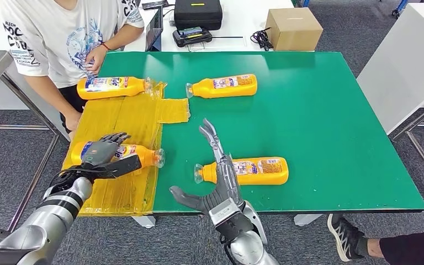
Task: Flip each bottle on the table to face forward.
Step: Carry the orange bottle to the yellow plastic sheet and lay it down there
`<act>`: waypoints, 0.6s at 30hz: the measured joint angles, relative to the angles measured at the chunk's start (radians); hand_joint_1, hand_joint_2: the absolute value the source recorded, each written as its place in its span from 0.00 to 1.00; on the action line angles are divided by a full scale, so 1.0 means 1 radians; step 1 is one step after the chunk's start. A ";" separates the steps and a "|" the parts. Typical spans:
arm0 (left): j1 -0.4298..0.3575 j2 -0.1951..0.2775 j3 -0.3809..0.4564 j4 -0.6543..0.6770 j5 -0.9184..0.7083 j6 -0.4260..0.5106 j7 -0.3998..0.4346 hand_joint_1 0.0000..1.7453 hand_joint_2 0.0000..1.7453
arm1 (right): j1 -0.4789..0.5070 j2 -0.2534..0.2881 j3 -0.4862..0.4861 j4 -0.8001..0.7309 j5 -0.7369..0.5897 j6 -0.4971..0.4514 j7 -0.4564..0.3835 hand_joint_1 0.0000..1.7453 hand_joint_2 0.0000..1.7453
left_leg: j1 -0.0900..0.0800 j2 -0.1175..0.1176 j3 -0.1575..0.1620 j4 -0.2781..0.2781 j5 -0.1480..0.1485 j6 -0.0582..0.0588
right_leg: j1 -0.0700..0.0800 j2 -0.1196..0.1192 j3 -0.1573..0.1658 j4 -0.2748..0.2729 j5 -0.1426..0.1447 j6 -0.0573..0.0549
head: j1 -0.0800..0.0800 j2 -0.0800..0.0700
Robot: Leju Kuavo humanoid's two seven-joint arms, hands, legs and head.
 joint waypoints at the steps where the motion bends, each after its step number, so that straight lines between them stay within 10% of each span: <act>1: -0.001 0.002 0.002 0.001 0.013 -0.027 -0.007 0.00 1.00 | 0.000 0.000 -0.001 0.002 -0.005 0.003 0.000 0.00 1.00 | 0.000 0.000 0.001 0.000 0.000 0.000 | 0.000 0.000 0.001 0.000 0.000 0.000 | 0.000 0.000; 18: -0.001 0.060 0.061 0.009 0.242 -0.349 -0.137 0.00 1.00 | -0.009 0.022 -0.033 0.076 -0.054 0.023 0.001 0.00 1.00 | 0.000 -0.001 0.016 -0.001 -0.003 -0.003 | 0.000 -0.001 0.016 0.000 -0.004 -0.003 | 0.000 0.000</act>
